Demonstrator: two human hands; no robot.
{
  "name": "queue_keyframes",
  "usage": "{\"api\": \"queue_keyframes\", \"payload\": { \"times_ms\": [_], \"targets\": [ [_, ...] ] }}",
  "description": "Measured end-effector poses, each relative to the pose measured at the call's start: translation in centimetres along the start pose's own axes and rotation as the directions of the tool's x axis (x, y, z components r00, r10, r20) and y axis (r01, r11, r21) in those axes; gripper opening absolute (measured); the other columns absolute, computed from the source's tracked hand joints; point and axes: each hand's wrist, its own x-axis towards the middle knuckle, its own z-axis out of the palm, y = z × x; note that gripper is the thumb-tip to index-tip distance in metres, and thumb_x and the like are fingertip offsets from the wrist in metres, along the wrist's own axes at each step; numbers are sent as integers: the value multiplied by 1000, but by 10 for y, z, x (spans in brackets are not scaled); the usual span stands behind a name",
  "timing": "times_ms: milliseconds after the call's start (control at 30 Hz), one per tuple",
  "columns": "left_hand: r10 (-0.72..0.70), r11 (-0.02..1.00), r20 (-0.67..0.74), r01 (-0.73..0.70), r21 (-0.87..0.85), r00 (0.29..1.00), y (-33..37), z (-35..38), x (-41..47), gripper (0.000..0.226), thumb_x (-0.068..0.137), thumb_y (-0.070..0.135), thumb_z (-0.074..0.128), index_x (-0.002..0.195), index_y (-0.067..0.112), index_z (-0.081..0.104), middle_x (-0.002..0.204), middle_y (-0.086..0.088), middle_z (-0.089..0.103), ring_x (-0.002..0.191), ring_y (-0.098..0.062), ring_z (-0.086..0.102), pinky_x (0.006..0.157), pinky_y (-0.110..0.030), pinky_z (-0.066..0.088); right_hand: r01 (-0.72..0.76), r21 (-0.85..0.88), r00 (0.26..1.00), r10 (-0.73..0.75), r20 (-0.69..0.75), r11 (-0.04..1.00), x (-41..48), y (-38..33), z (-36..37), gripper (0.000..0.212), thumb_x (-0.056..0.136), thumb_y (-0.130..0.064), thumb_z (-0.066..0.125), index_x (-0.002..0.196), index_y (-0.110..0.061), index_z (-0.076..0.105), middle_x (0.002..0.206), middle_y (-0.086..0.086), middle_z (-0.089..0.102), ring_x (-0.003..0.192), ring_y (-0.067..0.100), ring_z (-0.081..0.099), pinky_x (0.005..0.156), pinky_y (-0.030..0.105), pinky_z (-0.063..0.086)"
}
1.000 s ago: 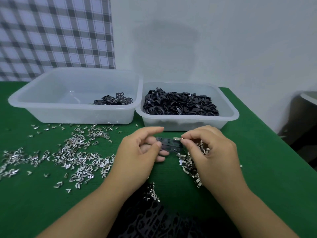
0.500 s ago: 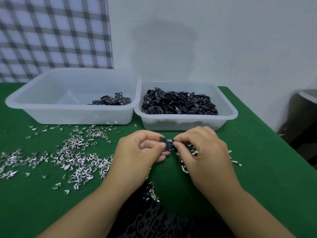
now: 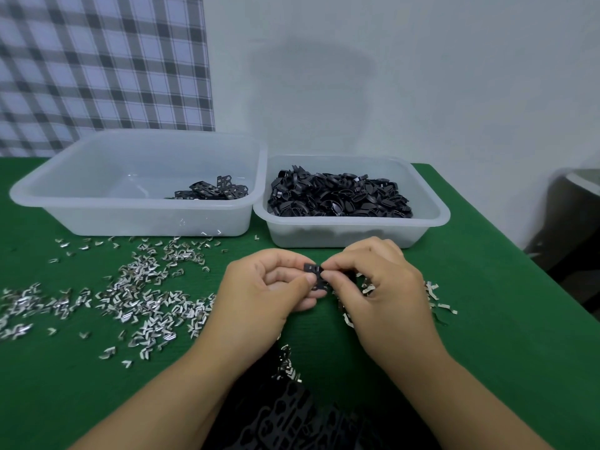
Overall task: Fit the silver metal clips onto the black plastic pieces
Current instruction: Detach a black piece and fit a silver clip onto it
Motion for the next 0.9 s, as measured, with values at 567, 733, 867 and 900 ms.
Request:
{"api": "queue_keyframes", "payload": {
  "times_ms": [567, 733, 867, 900],
  "targets": [
    [146, 986, -44, -142, 84, 988, 1, 3, -3, 20, 80, -9, 66, 80, 11, 70, 68, -9, 73, 64, -16, 72, 61, -15, 54, -80, 22, 993, 78, 84, 997, 7, -6, 2, 13, 79, -9, 69, 77, -22, 67, 78, -13, 55, 86, 8, 49, 75, 10, 35],
    [164, 980, -125, -148, 130, 979, 0, 1, -2, 26, 82, -6, 65, 95, 16, 68, 71, -6, 74, 65, -13, 73, 60, -13, 53, -178, 66, 984, 175, 42, 982, 14, 3, -15, 23, 81, -14, 67, 82, -36, 65, 81, -17, 60, 84, 0, 54, 74, 15, 41],
    [155, 977, -169, -125, 174, 973, -1, -3, 0, 30, 84, -2, 65, 102, 23, 65, 71, -3, 73, 67, -10, 73, 62, -14, 54, -253, -169, 941, 283, 184, 953, 13, 15, -23, 19, 82, -18, 67, 77, -36, 66, 84, -17, 56, 95, 8, 49, 80, 22, 35],
    [157, 974, -162, -126, 186, 974, -1, -3, 0, 30, 84, -2, 65, 101, 24, 65, 71, -2, 73, 67, -10, 73, 62, -14, 54, -248, -226, 925, 299, 233, 942, 11, 17, -21, 15, 82, -19, 67, 78, -34, 68, 83, -18, 54, 96, 9, 46, 80, 23, 32]
  ]
}}
